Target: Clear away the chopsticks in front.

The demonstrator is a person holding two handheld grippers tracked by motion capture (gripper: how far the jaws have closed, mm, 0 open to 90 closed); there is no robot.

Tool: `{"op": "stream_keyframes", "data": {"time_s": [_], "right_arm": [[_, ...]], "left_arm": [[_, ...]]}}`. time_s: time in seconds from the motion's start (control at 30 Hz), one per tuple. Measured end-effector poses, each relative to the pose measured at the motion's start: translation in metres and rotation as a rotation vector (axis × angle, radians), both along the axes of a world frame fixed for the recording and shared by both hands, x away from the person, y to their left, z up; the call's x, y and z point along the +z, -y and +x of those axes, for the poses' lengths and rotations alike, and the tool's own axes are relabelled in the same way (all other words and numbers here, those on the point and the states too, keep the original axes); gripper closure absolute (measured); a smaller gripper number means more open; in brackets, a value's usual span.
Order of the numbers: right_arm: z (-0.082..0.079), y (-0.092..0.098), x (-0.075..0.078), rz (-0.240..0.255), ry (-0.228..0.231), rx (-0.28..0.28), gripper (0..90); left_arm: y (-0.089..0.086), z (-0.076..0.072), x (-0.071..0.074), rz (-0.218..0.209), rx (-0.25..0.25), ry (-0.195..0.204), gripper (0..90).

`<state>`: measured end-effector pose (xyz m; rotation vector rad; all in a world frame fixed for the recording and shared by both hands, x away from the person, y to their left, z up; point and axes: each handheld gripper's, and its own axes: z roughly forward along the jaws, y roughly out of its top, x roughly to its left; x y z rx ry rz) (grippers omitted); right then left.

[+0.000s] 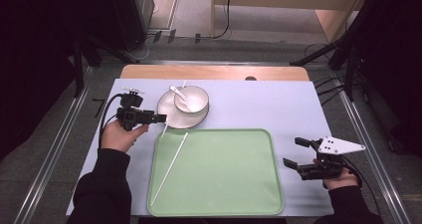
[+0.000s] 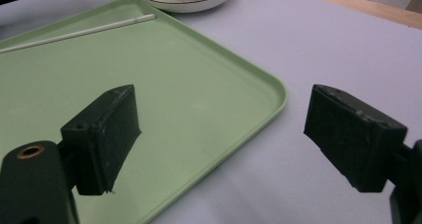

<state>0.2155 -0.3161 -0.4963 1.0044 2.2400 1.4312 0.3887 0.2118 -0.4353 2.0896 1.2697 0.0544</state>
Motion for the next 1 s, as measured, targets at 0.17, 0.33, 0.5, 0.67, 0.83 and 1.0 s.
{"op": "stream_keyframes", "data": {"time_s": [0.17,0.33,0.5,0.67,0.83,1.0], "right_arm": [[0.0,-0.001,0.0,-0.002,0.001,0.004,14.4],[-0.001,0.0,0.0,-0.003,0.001,0.001,14.4],[-0.003,0.0,0.0,-0.004,0.0,0.001,14.4],[-0.005,0.001,-0.001,-0.007,-0.002,0.001,14.4],[-0.008,0.003,-0.001,-0.012,-0.004,-0.009,14.4],[-0.011,0.005,-0.002,-0.011,-0.006,-0.016,14.4]], "left_arm": [[0.006,0.013,-0.003,-0.021,-0.013,0.007,39.1],[0.011,0.019,-0.013,0.017,-0.022,0.011,44.6],[0.015,0.025,-0.023,0.027,-0.005,0.024,52.0],[0.021,0.031,-0.034,0.045,0.009,0.006,54.4],[0.024,0.039,-0.045,0.051,0.034,0.0,58.8],[0.023,0.046,-0.054,0.023,0.059,-0.021,63.0]]}}
